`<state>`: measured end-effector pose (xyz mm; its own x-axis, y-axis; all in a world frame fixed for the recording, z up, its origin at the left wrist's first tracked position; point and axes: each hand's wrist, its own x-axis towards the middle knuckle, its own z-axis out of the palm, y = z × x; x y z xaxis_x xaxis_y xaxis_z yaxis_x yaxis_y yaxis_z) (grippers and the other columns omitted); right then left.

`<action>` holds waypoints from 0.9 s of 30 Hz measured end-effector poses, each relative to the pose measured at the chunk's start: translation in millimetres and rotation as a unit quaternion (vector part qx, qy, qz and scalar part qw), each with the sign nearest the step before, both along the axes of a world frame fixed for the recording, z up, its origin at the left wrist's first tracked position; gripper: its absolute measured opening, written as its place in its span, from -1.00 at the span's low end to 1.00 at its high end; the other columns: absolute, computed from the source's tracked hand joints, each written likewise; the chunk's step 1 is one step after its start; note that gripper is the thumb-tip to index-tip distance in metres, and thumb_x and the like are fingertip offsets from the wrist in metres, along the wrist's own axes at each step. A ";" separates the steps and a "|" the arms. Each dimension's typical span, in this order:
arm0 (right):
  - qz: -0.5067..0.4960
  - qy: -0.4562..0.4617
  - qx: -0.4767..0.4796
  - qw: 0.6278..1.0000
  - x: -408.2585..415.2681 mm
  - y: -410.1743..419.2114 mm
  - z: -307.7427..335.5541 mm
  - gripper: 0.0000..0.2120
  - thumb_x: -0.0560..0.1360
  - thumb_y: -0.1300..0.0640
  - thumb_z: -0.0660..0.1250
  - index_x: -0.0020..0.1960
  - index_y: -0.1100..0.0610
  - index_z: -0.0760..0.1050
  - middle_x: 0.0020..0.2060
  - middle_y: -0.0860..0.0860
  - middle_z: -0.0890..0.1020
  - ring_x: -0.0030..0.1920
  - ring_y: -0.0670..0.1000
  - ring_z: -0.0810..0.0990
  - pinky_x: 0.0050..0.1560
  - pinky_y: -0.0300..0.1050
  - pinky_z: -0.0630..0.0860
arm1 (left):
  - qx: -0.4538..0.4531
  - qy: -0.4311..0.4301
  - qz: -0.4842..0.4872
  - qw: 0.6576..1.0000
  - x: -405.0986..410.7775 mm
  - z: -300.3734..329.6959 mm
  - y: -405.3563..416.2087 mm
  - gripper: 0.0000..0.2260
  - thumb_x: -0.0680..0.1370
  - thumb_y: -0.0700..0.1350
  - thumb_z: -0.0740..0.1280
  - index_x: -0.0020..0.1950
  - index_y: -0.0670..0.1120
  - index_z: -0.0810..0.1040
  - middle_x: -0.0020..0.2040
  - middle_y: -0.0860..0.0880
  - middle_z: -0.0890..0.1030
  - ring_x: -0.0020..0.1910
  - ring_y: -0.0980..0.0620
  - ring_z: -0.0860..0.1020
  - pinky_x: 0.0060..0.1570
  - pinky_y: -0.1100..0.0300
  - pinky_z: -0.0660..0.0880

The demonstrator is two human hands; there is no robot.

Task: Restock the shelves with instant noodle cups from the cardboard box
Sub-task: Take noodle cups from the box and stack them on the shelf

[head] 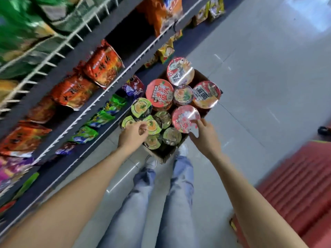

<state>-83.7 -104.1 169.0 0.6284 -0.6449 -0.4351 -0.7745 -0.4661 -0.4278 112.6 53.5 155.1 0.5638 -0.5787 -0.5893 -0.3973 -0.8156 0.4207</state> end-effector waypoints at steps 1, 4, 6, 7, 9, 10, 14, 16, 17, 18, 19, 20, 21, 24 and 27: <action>0.005 -0.002 0.000 1.000 8.7 -17.0 -21.0 -0.53 0.46 0.15 0.39 0.34 0.18 0.41 0.28 0.19 0.44 0.24 0.24 0.41 0.17 0.04 0.37 | -0.004 -0.010 0.001 1.000 -1.5 -14.6 -10.5 -0.76 0.51 -0.03 0.34 0.16 0.01 0.53 0.07 0.04 0.60 0.05 0.01 0.55 -0.02 0.09 0.52; 0.005 0.000 0.010 1.000 33.5 -61.3 -84.0 -0.46 0.42 0.13 0.44 0.35 0.19 0.39 0.30 0.22 0.41 0.28 0.28 0.36 0.24 0.09 0.35 | 0.014 -0.015 0.012 1.000 -10.6 -62.1 -34.7 -0.66 0.48 0.00 0.37 0.24 0.01 0.47 0.17 -0.03 0.51 0.17 -0.07 0.45 0.05 0.07 0.45; 0.001 -0.007 0.021 1.000 51.3 -80.4 -122.0 -0.42 0.40 0.14 0.44 0.37 0.23 0.36 0.33 0.25 0.37 0.33 0.30 0.31 0.30 0.11 0.29 | 0.051 -0.004 0.048 0.998 -15.4 -94.3 -40.2 -0.60 0.47 0.02 0.39 0.28 0.03 0.43 0.26 -0.06 0.45 0.22 -0.11 0.42 0.05 0.06 0.43; 0.003 -0.008 0.025 1.000 59.4 -87.1 -140.3 -0.38 0.39 0.14 0.45 0.39 0.23 0.33 0.36 0.27 0.33 0.36 0.30 0.27 0.33 0.12 0.25 | 0.075 0.000 0.059 0.995 -18.4 -111.1 -39.7 -0.58 0.47 0.03 0.39 0.30 0.04 0.41 0.30 -0.06 0.43 0.24 -0.12 0.42 0.05 0.06 0.43; 0.011 -0.001 0.023 1.000 73.3 -98.6 -177.4 -0.23 0.36 0.10 0.48 0.46 0.21 0.20 0.45 0.30 0.18 0.45 0.31 0.14 0.41 0.14 0.14 | 0.116 -0.001 0.069 0.991 -25.9 -142.8 -36.9 -0.48 0.44 0.05 0.41 0.36 0.02 0.37 0.36 -0.08 0.36 0.30 -0.15 0.36 0.13 0.02 0.42; 0.019 0.006 0.020 1.000 79.9 -103.1 -194.7 -0.14 0.35 0.06 0.49 0.50 0.19 0.12 0.47 0.32 0.10 0.48 0.31 0.06 0.45 0.16 0.08 | 0.134 -0.009 0.074 0.988 -29.4 -157.3 -35.3 -0.40 0.42 0.07 0.43 0.41 0.01 0.31 0.39 -0.10 0.31 0.35 -0.17 0.30 0.20 -0.01 0.38; 0.049 0.047 0.003 0.998 101.4 -114.3 -246.3 0.04 0.28 -0.05 0.52 0.55 0.07 -0.04 0.50 0.32 -0.13 0.50 0.32 -0.15 0.47 0.19 -0.10 | 0.194 -0.024 0.113 0.974 -37.2 -202.6 -28.6 0.04 0.28 0.22 0.51 0.54 0.06 -0.08 0.54 -0.15 -0.07 0.50 -0.21 -0.01 0.41 -0.11 0.12; 0.041 0.053 -0.008 0.998 109.0 -116.8 -259.5 -0.03 0.30 -0.03 0.51 0.53 0.04 0.01 0.50 0.30 -0.12 0.50 0.32 -0.12 0.45 0.20 -0.07 | 0.190 -0.020 0.133 0.972 -38.4 -219.8 -26.7 0.10 0.24 0.22 0.53 0.54 0.09 -0.13 0.54 -0.16 -0.11 0.50 -0.21 -0.03 0.42 -0.14 0.11; 0.035 0.052 -0.018 0.998 111.5 -117.6 -263.7 -0.08 0.31 -0.02 0.50 0.52 0.03 0.05 0.50 0.30 -0.06 0.49 0.33 -0.06 0.43 0.21 -0.02 | 0.181 -0.030 0.142 0.973 -39.9 -225.2 -26.4 0.10 0.23 0.21 0.54 0.54 0.08 -0.11 0.53 -0.17 -0.09 0.49 -0.20 -0.01 0.42 -0.14 0.16; 0.033 0.050 -0.031 0.998 112.8 -117.4 -266.8 -0.12 0.32 -0.02 0.49 0.49 0.02 0.10 0.48 0.30 0.01 0.47 0.33 0.02 0.41 0.21 0.03 | 0.170 -0.050 0.154 0.972 -42.6 -230.1 -25.8 0.08 0.23 0.21 0.54 0.54 0.07 -0.07 0.52 -0.17 -0.06 0.48 -0.20 0.03 0.39 -0.13 0.21; 0.035 0.045 -0.045 0.997 112.1 -118.3 -267.0 -0.16 0.31 -0.03 0.49 0.47 0.00 0.14 0.46 0.30 0.08 0.43 0.33 0.10 0.37 0.21 0.09 | 0.157 -0.077 0.164 0.971 -46.4 -233.2 -26.9 0.04 0.23 0.21 0.54 0.53 0.06 -0.01 0.51 -0.16 -0.01 0.45 -0.18 0.07 0.35 -0.11 0.26; 0.041 0.034 -0.063 0.997 109.9 -119.9 -263.4 -0.18 0.29 -0.04 0.49 0.45 -0.01 0.18 0.43 0.30 0.14 0.39 0.33 0.17 0.33 0.20 0.15 | 0.143 -0.104 0.170 0.969 -50.6 -235.6 -29.8 0.00 0.23 0.21 0.53 0.52 0.04 0.06 0.50 -0.14 0.04 0.42 -0.17 0.13 0.29 -0.09 0.30; 0.048 0.015 -0.084 0.995 107.4 -120.2 -257.8 -0.20 0.28 -0.05 0.48 0.43 -0.02 0.22 0.40 0.30 0.18 0.35 0.33 0.22 0.29 0.19 0.20 | 0.127 -0.127 0.176 0.968 -54.2 -238.1 -32.8 -0.04 0.23 0.21 0.53 0.50 0.02 0.13 0.49 -0.12 0.10 0.39 -0.15 0.18 0.24 -0.06 0.34; 0.056 -0.071 -0.135 0.987 98.0 -117.4 -222.6 -0.24 0.25 -0.01 0.48 0.39 -0.02 0.27 0.38 0.30 0.24 0.30 0.32 0.28 0.22 0.18 0.29 | 0.097 -0.155 0.211 0.960 -59.1 -237.4 -41.1 -0.12 0.23 0.14 0.56 0.45 -0.04 0.27 0.41 -0.14 0.24 0.31 -0.15 0.27 0.18 -0.01 0.37; 0.047 -0.147 -0.119 0.981 83.6 -111.6 -172.6 -0.23 0.25 -0.04 0.49 0.40 -0.01 0.27 0.38 0.27 0.24 0.33 0.29 0.25 0.23 0.13 0.32 | 0.079 -0.145 0.224 0.960 -65.3 -224.2 -38.4 -0.11 0.22 0.15 0.55 0.43 -0.03 0.22 0.39 -0.18 0.26 0.32 -0.20 0.28 0.26 -0.11 0.34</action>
